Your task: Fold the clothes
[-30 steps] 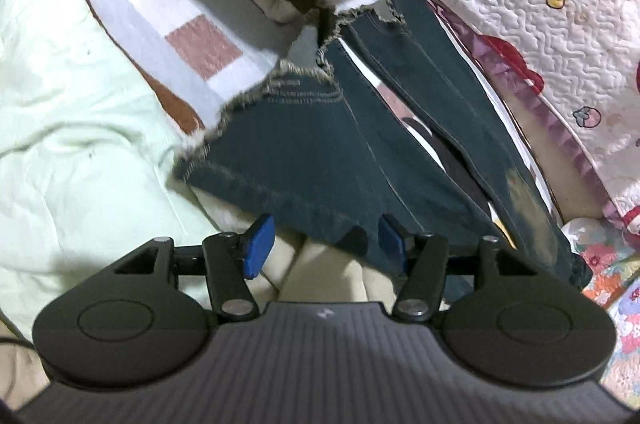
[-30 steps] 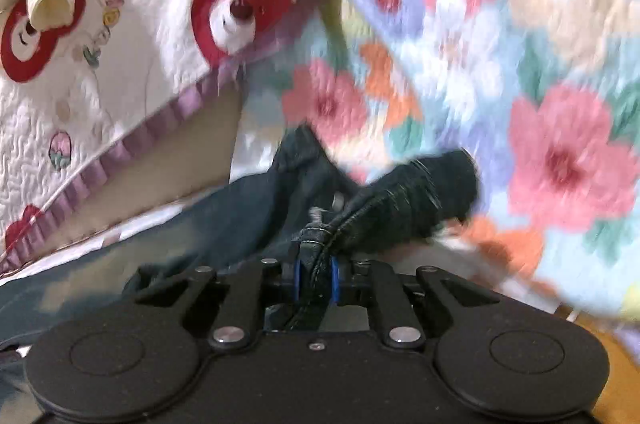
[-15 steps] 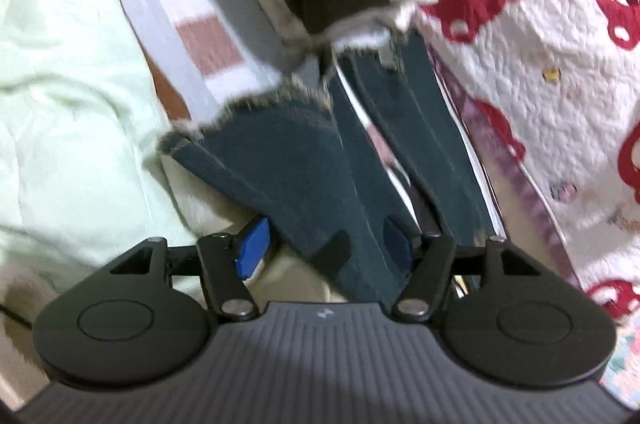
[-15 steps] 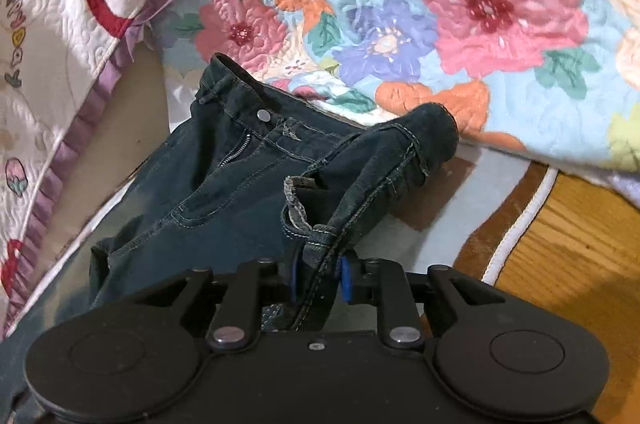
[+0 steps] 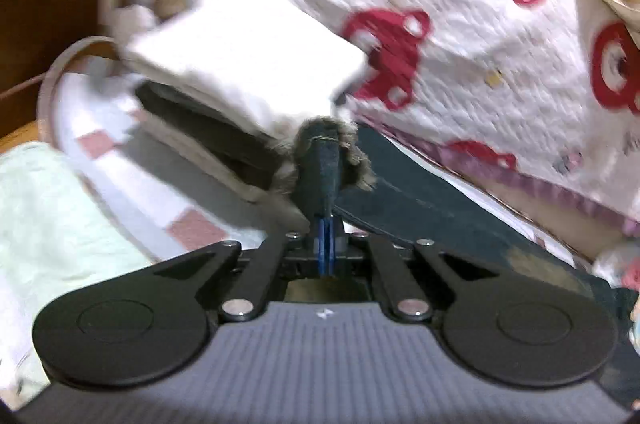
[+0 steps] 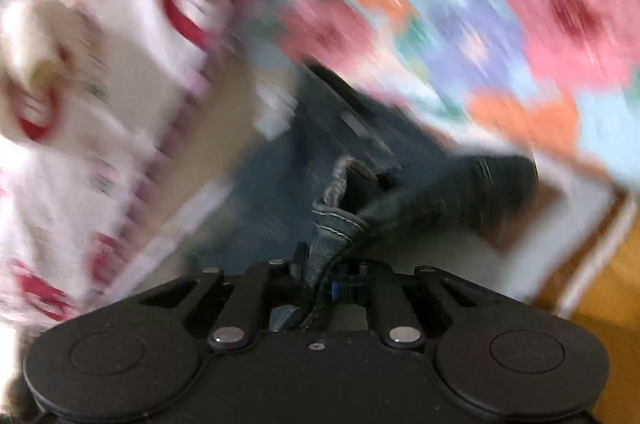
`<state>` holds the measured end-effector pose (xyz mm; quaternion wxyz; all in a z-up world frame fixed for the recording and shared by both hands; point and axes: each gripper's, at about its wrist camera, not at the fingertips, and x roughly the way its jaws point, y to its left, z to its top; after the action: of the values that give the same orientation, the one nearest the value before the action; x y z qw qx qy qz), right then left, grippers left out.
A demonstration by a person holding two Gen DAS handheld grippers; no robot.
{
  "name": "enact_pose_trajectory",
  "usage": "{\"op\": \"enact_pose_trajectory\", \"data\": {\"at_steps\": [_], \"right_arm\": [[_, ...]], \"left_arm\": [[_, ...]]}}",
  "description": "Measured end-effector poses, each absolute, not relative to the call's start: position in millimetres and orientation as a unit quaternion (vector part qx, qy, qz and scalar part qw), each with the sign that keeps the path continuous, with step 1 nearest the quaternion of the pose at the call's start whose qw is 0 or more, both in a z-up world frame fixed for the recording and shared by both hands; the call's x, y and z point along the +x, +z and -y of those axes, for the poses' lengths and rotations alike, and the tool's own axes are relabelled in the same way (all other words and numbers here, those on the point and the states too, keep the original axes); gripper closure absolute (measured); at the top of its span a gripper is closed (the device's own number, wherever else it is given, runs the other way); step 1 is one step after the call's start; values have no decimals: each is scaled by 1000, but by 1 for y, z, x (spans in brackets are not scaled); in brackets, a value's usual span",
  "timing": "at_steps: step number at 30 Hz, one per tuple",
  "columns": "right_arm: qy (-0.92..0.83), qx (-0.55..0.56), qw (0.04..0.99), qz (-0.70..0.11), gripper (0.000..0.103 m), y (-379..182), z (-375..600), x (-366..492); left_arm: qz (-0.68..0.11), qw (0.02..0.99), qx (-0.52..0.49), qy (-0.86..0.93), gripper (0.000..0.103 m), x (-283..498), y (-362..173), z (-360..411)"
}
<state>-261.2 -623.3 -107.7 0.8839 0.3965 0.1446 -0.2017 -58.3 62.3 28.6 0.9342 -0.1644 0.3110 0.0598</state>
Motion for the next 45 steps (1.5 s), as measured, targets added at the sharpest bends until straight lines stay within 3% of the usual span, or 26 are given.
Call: {"op": "enact_pose_trajectory", "data": {"at_steps": [1, 6, 12, 16, 19, 22, 25, 28, 30, 36, 37, 39, 40, 41, 45], "right_arm": [[-194, 392, 889, -137, 91, -99, 624, -268], [-247, 383, 855, -248, 91, -137, 637, -270], [-234, 385, 866, -220, 91, -131, 636, -276], [-197, 421, 874, -145, 91, -105, 646, -287], [-216, 322, 896, -217, 90, -102, 637, -276], [-241, 225, 879, -344, 83, -117, 622, -257], [-262, 160, 861, -405, 65, -116, 600, -252], [-275, 87, 849, -443, 64, -96, 579, -246], [-271, 20, 860, -431, 60, -72, 562, -236], [-97, 70, 914, -389, 54, -49, 518, -177], [-67, 82, 914, -392, 54, -53, 508, -160], [-22, 90, 912, -400, 54, -63, 484, -129], [-3, 87, 909, -408, 54, -68, 472, -116], [16, 83, 905, -416, 54, -73, 459, -102], [66, 57, 893, -442, 54, -87, 413, -63]], "left_arm": [[-309, 936, -151, 76, 101, -66, 26, -63], [-355, 906, -215, 85, 101, -78, -6, -81], [-323, 930, -156, 78, 101, -72, 15, -56], [-295, 940, -148, 83, 101, -82, 30, -51], [-320, 931, -143, 102, 101, -87, 18, -51], [-363, 911, -157, 113, 101, -91, 3, -56], [-372, 907, -163, 113, 100, -94, 1, -61], [-398, 899, -145, 109, 99, -89, -1, -61], [-415, 896, -123, 99, 96, -88, 1, -63], [-407, 899, -129, 94, 96, -98, 31, -86], [-414, 898, -127, 83, 92, -88, 27, -85], [-427, 894, -121, 60, 75, -70, 19, -83], [-434, 892, -118, 49, 61, -60, 15, -82], [-440, 890, -116, 38, 56, -51, 11, -81], [-465, 879, -104, -7, 55, -13, -6, -78]]}}
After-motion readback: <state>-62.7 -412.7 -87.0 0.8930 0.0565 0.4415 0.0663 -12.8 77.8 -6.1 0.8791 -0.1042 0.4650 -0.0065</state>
